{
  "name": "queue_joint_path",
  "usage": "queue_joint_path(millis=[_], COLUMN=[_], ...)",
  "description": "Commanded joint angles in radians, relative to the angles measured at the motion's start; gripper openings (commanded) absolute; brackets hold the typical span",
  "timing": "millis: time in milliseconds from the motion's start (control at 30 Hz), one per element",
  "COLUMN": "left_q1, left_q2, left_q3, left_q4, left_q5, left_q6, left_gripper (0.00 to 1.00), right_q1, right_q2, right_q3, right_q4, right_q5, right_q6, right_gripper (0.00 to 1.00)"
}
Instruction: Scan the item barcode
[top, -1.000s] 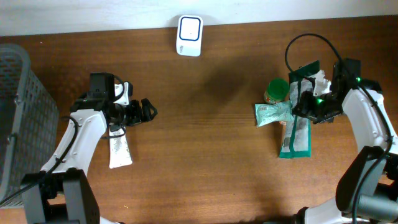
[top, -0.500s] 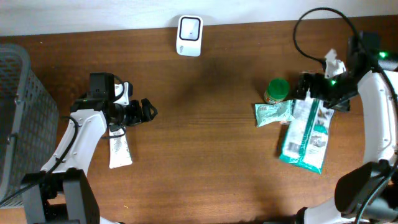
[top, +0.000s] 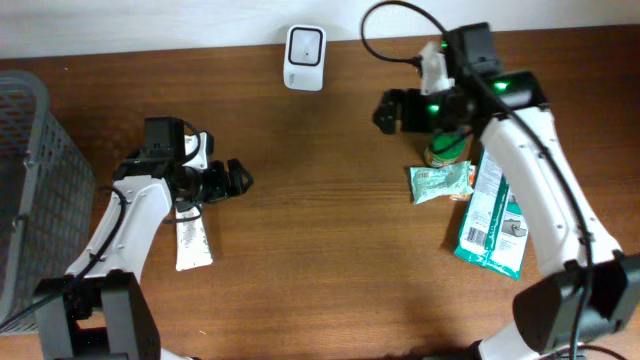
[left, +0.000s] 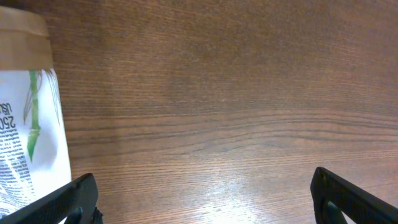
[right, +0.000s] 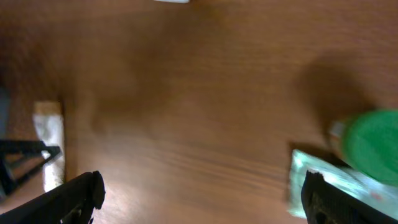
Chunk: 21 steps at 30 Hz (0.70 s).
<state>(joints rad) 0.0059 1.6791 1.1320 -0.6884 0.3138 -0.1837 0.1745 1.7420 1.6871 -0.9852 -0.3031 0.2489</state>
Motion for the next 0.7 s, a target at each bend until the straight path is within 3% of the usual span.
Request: queue_joint_path(millis=[0, 400, 467, 533, 567, 667], left_q1=[-0.003, -0.001, -0.001, -0.001, -0.001, -0.001], left_q2=[-0.015, -0.015, -0.015, -0.016, -0.016, -0.015], left_q3=[0.011, 0.012, 0.012, 0.025, 0.027, 0.027], left_q4=[0.002, 0.021, 0.016, -0.032, -0.058, -0.074], left_q5=[0.001, 0.0, -0.071, -0.248, -0.388, -0.529], left_q6=[0.001, 0.028, 0.042, 0.024, -0.023, -0.071], left_gripper=[0.99, 0.99, 0.99, 0.85, 0.52, 0.01], right_q1=[0.045, 0.123, 0.141, 0.148, 0.146, 0.146], right_q2=[0.061, 0.184, 0.185, 0.185, 0.185, 0.185], right_q3=[0.013, 0.013, 0.013, 0.013, 0.013, 0.013], right_q4=[0.063, 0.229, 0.242, 0.248, 0.249, 0.249], right_q5=[-0.008, -0.03, -0.03, -0.026, -0.025, -0.006], right_q6=[0.105, 0.134, 0.126, 0.123, 0.122, 0.123], right_gripper=[0.99, 1.0, 1.0, 1.0, 1.0, 1.0])
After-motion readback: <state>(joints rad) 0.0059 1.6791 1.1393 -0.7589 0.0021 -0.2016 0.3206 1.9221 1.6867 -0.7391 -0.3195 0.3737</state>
